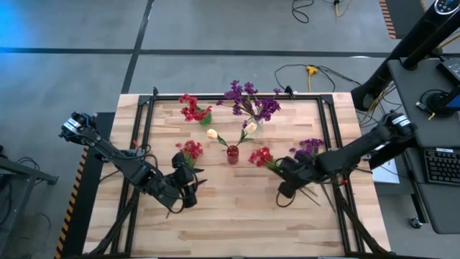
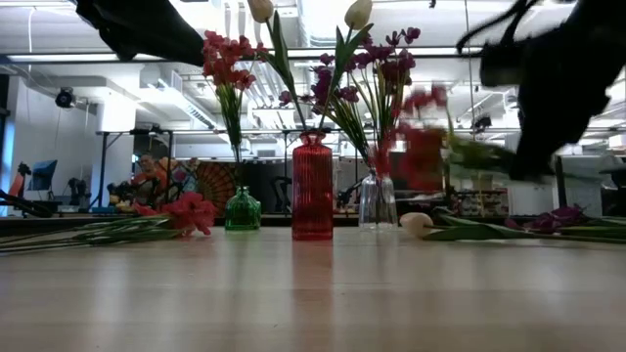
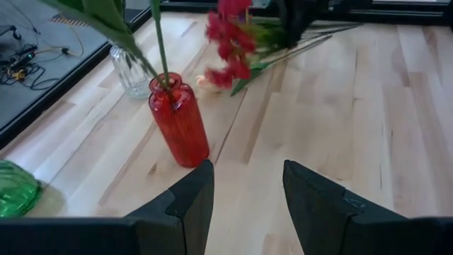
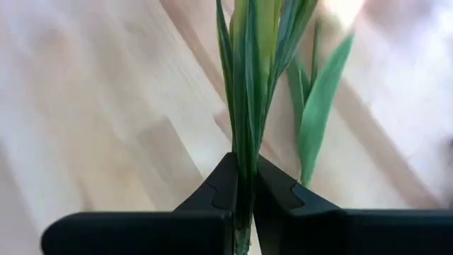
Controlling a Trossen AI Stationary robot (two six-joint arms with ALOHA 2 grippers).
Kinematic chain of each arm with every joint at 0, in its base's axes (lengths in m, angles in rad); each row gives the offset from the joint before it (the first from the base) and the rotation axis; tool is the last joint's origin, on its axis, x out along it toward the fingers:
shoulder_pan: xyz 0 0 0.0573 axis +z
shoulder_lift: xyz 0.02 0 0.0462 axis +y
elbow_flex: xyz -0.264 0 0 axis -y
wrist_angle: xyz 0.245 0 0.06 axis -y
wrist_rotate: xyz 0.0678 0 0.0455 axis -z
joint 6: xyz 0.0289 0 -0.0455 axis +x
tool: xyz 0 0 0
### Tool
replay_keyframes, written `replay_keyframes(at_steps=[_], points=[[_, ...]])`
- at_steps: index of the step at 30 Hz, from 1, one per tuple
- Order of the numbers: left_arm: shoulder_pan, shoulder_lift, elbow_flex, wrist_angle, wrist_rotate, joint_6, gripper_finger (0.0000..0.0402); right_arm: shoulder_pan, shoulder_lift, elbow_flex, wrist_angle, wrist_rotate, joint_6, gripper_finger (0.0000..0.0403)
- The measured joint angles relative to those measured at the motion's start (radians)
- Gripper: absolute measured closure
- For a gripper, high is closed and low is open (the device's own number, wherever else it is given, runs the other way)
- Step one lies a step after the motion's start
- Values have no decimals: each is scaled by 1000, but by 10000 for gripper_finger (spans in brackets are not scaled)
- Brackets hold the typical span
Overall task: Sort flowers into vase by color
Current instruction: Put the red flowers into the green vase
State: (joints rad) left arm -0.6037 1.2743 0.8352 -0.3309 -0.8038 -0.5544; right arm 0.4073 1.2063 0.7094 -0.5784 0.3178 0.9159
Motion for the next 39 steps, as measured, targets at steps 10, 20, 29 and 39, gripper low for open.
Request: replay_keyframes(at_steps=[10, 20, 29, 39], points=[[-12, 0, 0, 121, 1, 112, 249, 118, -198, 0, 57, 247, -58, 385], [-56, 0, 0, 327, 1, 313, 249, 197, -180, -1, 428, 321, -372, 385], [-58, 3, 0, 443, 1, 366, 249, 208, -56, -3, 922, 253, -768, 385], [-56, 96, 0, 711, 63, 538, 212, 208, 133, -3, 1472, 76, -1128, 385]])
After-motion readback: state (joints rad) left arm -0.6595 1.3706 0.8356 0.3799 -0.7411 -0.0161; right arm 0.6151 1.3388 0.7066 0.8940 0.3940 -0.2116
